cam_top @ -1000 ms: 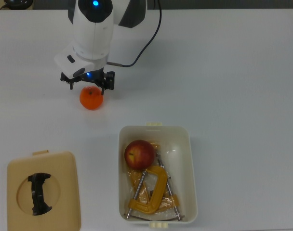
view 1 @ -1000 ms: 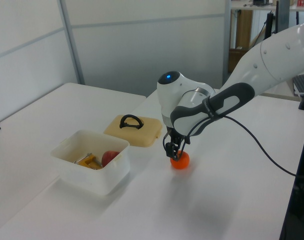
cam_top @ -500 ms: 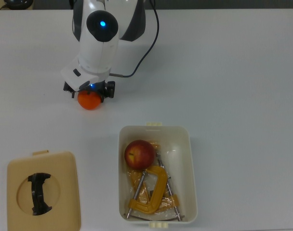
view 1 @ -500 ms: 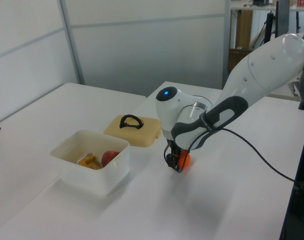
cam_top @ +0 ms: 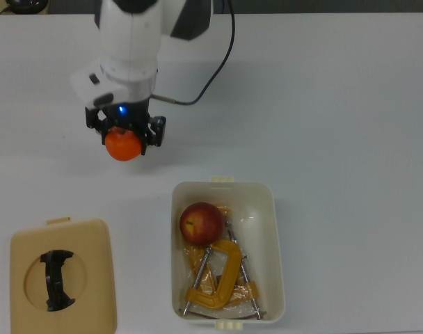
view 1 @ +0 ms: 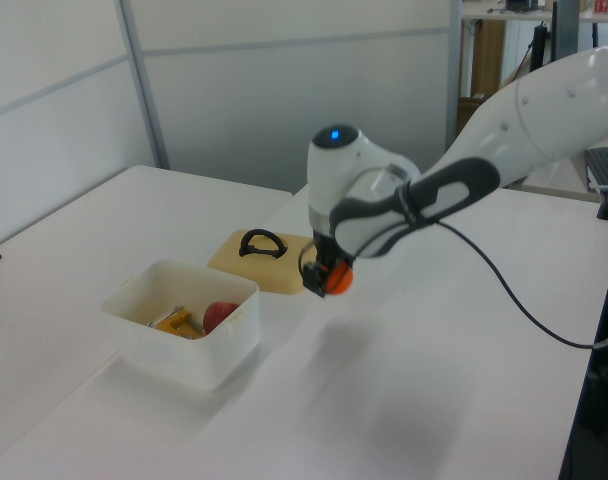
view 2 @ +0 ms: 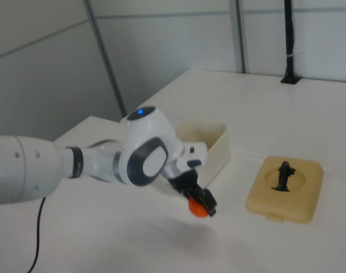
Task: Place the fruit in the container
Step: 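Lift the tangerine, carry it over the container, and release it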
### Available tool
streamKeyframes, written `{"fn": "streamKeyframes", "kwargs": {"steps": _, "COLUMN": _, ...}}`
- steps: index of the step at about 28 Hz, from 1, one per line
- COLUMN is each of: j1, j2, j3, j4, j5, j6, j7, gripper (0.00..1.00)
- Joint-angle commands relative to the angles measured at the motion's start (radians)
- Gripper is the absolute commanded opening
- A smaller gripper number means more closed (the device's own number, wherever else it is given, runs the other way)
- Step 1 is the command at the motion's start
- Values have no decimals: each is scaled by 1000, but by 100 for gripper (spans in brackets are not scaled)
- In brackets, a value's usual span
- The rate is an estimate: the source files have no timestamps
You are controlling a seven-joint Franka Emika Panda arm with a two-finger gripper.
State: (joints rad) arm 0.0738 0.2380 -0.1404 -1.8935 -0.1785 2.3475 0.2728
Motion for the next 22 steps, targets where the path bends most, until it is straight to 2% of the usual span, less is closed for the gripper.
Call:
{"fn": "streamKeyframes", "kwargs": {"steps": 1, "j1": 27, "j2": -68, "j3": -2, "j4": 79, "j5": 114, "j6": -42, "j7": 57, "gripper": 0}}
{"fn": "streamKeyframes", "kwargs": {"steps": 6, "j1": 96, "j2": -39, "j3": -4, "j4": 149, "j5": 125, "j6": -28, "j7": 221, "gripper": 0}}
{"fn": "streamKeyframes", "kwargs": {"steps": 11, "j1": 175, "j2": 44, "j3": -4, "j4": 212, "j5": 93, "j6": 64, "j7": 416, "gripper": 0}}
{"fn": "streamKeyframes", "kwargs": {"steps": 14, "j1": 199, "j2": 81, "j3": -4, "j4": 235, "j5": 39, "j6": 113, "j7": 515, "gripper": 0}}
{"fn": "streamKeyframes", "kwargs": {"steps": 15, "j1": 210, "j2": 113, "j3": -2, "j4": 256, "j5": -4, "j6": 127, "j7": 583, "gripper": 0}}
{"fn": "streamKeyframes", "kwargs": {"steps": 16, "j1": 211, "j2": 130, "j3": -2, "j4": 267, "j5": -27, "j6": 128, "j7": 615, "gripper": 0}}
{"fn": "streamKeyframes", "kwargs": {"steps": 20, "j1": 213, "j2": 191, "j3": 1, "j4": 332, "j5": -99, "j6": 128, "j7": 707, "gripper": 1}}
{"fn": "streamKeyframes", "kwargs": {"steps": 22, "j1": 215, "j2": 207, "j3": 1, "j4": 340, "j5": -125, "j6": 128, "j7": 720, "gripper": 95}}
